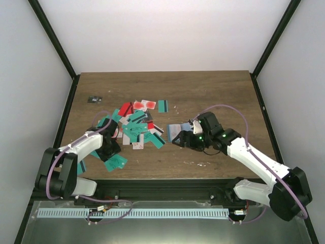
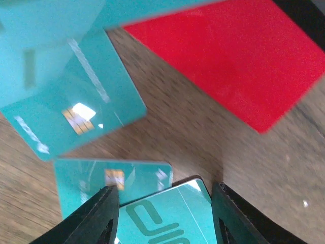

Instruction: Put the credit cards into the card holder

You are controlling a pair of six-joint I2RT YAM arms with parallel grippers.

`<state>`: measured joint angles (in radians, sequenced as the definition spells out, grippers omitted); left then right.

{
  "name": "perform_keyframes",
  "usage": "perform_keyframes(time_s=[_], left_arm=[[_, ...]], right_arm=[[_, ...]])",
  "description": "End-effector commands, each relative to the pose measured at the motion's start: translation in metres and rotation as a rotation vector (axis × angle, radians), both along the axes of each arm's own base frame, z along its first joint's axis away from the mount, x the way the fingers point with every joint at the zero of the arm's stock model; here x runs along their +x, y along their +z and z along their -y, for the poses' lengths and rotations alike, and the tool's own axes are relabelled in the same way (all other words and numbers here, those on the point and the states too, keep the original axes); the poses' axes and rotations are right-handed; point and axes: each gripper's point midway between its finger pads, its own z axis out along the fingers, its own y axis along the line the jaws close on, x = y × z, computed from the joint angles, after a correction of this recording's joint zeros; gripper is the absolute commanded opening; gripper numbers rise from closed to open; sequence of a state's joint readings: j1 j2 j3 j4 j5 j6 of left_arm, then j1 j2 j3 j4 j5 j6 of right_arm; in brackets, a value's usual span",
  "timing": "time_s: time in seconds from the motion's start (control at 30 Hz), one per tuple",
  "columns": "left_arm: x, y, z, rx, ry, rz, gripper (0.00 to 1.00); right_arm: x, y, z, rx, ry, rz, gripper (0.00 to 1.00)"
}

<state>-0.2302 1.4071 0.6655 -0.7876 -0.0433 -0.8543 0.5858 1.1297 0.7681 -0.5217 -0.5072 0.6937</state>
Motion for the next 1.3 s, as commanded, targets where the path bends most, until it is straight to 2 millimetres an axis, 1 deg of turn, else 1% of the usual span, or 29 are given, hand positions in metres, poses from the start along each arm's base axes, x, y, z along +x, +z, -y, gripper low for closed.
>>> perform_keyframes(time_s=[0.0, 0.23, 0.4, 0.43, 0.5, 0.63, 0.73, 0.83, 0.87, 0.93, 1.03, 1.1, 1.2, 1.27], left_arm=[[-0.049, -0.036, 0.032, -0.099, 0.036, -0.134, 0.52], [-0.077, -0.037, 0.069, -0.139, -0.020, -0.136, 0.52], [-0.088, -0.038, 0.099, -0.154, -0.120, -0.136, 0.50], [-0.090, -0.040, 0.102, -0.144, -0.138, -0.146, 0.50], [-0.090, -0.040, 0.112, -0.134, -0.184, -0.144, 0.50], [-0.082, -0.037, 0.131, -0.127, -0.270, -0.121, 0.50], [-0.080, -0.036, 0.152, -0.145, -0.344, -0.120, 0.48], [-0.076, -0.033, 0.169, -0.123, -0.435, -0.106, 0.47], [-0.074, -0.031, 0.169, -0.099, -0.456, -0.101, 0.47], [-0.062, -0.018, 0.172, -0.059, -0.489, -0.058, 0.47], [-0.040, 0.009, 0.172, -0.025, -0.507, 0.039, 0.49], [-0.025, 0.023, 0.179, -0.044, -0.535, 0.100, 0.51], [-0.009, 0.029, 0.186, -0.053, -0.599, 0.134, 0.53], [-0.002, 0.023, 0.190, -0.047, -0.662, 0.115, 0.53]], right_arm=[[-0.001, 0.007, -0.001, 0.015, -0.010, 0.024, 0.88], [-0.006, -0.001, 0.001, 0.030, -0.016, 0.002, 0.88], [-0.013, -0.010, -0.003, 0.057, -0.016, -0.028, 0.88], [-0.015, -0.012, -0.004, 0.061, -0.013, -0.037, 0.88], [-0.019, -0.016, -0.008, 0.071, -0.007, -0.052, 0.88], [-0.029, -0.025, -0.013, 0.070, -0.005, -0.084, 0.88], [-0.037, -0.032, -0.016, 0.071, -0.004, -0.107, 0.88], [-0.041, -0.035, -0.014, 0.060, -0.016, -0.111, 0.88], [-0.040, -0.036, -0.012, 0.053, -0.029, -0.109, 0.88], [-0.040, -0.038, -0.005, 0.028, -0.060, -0.108, 0.88], [-0.041, -0.037, 0.001, 0.027, -0.093, -0.109, 0.88], [-0.046, -0.040, 0.003, 0.043, -0.107, -0.130, 0.87], [-0.056, -0.049, 0.008, 0.060, -0.133, -0.186, 0.87], [-0.062, -0.058, 0.012, 0.056, -0.163, -0.229, 0.87]])
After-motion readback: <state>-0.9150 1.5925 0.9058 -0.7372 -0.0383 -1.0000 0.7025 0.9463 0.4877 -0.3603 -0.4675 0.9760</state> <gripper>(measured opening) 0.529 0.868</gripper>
